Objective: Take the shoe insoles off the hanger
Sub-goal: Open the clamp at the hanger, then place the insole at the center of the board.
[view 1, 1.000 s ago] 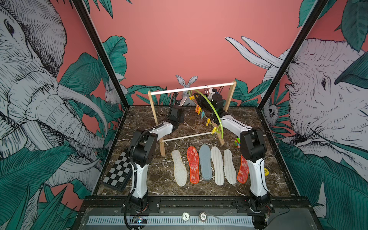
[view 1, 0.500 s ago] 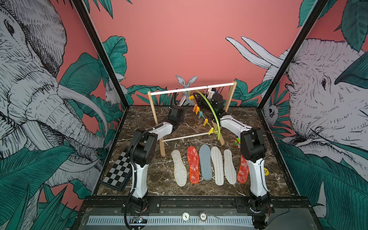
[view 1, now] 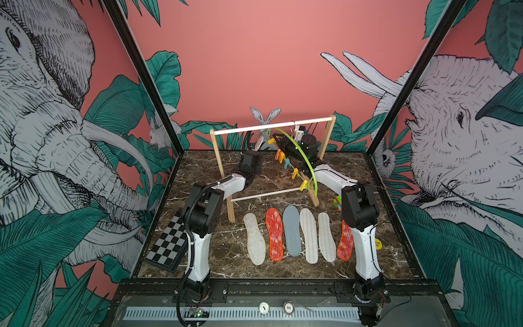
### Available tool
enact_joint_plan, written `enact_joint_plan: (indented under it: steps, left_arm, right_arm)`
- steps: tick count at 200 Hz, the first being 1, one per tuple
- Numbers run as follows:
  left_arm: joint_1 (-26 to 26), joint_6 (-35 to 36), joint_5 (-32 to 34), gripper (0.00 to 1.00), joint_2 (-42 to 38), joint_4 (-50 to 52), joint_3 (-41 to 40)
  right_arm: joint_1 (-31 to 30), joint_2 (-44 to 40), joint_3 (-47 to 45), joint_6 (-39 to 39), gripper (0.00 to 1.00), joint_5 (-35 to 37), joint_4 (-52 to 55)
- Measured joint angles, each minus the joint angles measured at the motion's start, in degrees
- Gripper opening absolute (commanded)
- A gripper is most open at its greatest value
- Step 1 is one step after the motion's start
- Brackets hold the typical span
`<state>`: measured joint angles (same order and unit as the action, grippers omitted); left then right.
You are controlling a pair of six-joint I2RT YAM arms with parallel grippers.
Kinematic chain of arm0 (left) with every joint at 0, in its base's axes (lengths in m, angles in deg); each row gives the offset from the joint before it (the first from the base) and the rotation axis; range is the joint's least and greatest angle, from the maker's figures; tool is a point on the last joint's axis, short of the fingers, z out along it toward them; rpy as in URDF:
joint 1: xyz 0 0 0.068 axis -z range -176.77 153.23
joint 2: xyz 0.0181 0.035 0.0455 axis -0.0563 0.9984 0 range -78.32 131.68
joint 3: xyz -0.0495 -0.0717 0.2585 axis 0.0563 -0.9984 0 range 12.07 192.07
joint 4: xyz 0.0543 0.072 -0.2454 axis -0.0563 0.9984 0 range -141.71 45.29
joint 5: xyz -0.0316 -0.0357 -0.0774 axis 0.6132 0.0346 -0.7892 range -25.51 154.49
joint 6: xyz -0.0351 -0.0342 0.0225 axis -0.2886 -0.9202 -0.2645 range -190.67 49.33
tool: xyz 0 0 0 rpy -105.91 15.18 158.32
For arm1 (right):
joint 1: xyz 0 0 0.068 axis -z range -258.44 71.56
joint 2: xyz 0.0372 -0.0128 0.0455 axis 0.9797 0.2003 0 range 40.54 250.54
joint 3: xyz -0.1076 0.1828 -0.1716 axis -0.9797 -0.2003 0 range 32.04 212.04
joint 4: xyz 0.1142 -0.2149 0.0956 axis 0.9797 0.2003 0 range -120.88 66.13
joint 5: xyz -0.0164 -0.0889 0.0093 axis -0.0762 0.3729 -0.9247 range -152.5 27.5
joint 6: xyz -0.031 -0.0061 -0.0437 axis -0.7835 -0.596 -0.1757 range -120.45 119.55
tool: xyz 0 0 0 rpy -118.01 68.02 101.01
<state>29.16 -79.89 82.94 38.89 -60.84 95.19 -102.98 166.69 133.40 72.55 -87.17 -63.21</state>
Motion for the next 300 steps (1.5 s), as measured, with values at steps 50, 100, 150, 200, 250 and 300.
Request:
enact_joint_plan:
  steps: [50, 100, 150, 200, 250, 300]
  left_arm:
    - [0.0, 0.0, -0.17, 0.0, 0.0, -0.22, -1.36]
    - [0.0, -0.02, -1.64, 0.0, -0.11, -0.85, -2.67]
    - [0.0, -0.09, -5.31, 0.0, -1.57, -1.53, -5.92]
    - [0.0, -0.07, -11.21, 0.0, -5.68, -1.66, -8.72]
    - [0.0, -0.24, -17.9, 0.0, -8.55, -1.51, -10.99]
    - [0.02, -0.52, -23.98, 0.0, -9.92, -1.18, -11.8]
  right_arm:
    - [0.17, -1.84, -4.39, -0.96, 0.74, 0.5, 0.17]
    - [1.07, -5.84, -8.13, -1.62, 0.82, 1.62, 0.07]
    - [1.75, -8.83, -12.26, -1.77, 0.83, 2.64, 0.04]
    - [2.05, -13.64, -18.45, -4.9, 0.82, 5.01, 2.99]
    - [2.23, -16.72, -23.19, -6.21, 0.82, 5.9, 2.51]
    - [2.6, -16.98, -25.73, -6.16, 0.82, 5.84, 2.05]
